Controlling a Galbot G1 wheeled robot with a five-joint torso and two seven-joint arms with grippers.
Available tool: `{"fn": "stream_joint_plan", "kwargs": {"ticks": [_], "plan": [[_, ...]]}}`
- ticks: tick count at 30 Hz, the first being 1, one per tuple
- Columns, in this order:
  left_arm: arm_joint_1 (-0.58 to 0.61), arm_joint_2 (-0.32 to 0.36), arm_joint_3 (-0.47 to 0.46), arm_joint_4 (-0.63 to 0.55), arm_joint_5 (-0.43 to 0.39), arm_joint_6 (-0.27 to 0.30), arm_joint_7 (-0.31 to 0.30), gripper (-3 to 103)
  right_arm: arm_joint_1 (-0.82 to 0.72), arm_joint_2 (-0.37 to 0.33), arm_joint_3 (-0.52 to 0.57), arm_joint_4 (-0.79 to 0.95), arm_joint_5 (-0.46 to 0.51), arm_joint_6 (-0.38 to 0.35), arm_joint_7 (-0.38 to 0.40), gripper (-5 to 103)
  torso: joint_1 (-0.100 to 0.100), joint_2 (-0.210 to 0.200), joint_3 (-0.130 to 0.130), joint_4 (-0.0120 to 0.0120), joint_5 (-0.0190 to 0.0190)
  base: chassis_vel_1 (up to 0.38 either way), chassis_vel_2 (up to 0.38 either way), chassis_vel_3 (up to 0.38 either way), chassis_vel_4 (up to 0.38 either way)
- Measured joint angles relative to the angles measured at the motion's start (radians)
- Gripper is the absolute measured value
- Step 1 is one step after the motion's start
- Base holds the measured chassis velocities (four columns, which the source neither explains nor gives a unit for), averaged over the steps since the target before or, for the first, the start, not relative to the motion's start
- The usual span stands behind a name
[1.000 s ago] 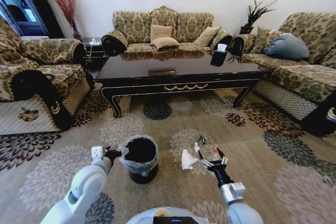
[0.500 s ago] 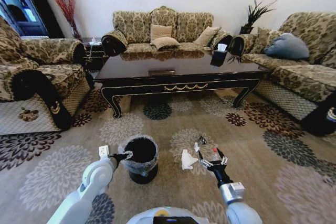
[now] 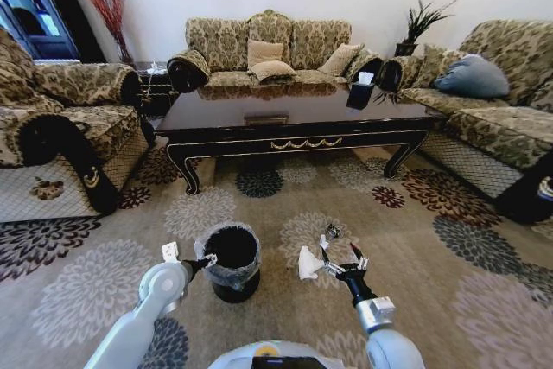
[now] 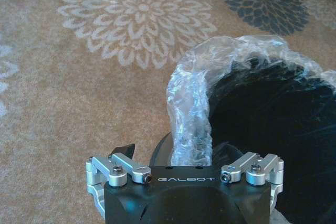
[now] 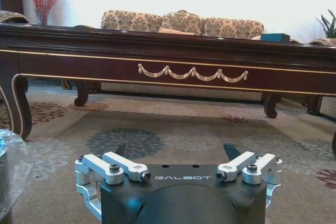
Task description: Move to the front of the table and pick up the trash from the floor, then place it into the trash bin.
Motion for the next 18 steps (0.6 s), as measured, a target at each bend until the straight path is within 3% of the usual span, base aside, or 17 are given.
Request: {"fn": "stream_joint_plan", "kwargs": {"ticks": [10, 11, 13, 18], "plan": [[-0.070, -0.014, 0.037, 0.074, -0.010, -0.001, 0.007, 97, 0.001, -0.006, -0.001, -0.002, 0.006, -0.002, 0.003, 100, 0.000, 0.000, 0.000, -0.0002, 0.0000, 0.000, 0.000, 0.000, 0.000], [-0.073, -0.015, 0.039, 0.078, -0.013, -0.001, 0.007, 92, 0.001, -0.005, -0.001, -0.001, 0.006, -0.002, 0.004, 100, 0.000, 0.000, 0.000, -0.0003, 0.0000, 0.000, 0.000, 0.000, 0.000], [-0.074, -0.017, 0.039, 0.080, -0.016, -0.001, 0.006, 92, 0.001, -0.005, -0.001, -0.001, 0.006, -0.003, 0.004, 100, 0.000, 0.000, 0.000, -0.0003, 0.0000, 0.000, 0.000, 0.000, 0.000], [-0.074, -0.019, 0.041, 0.082, -0.030, -0.001, 0.003, 70, -0.001, -0.005, 0.000, -0.001, 0.006, -0.003, 0.005, 100, 0.000, 0.000, 0.000, -0.0002, 0.0000, 0.000, 0.000, 0.000, 0.000]]}}
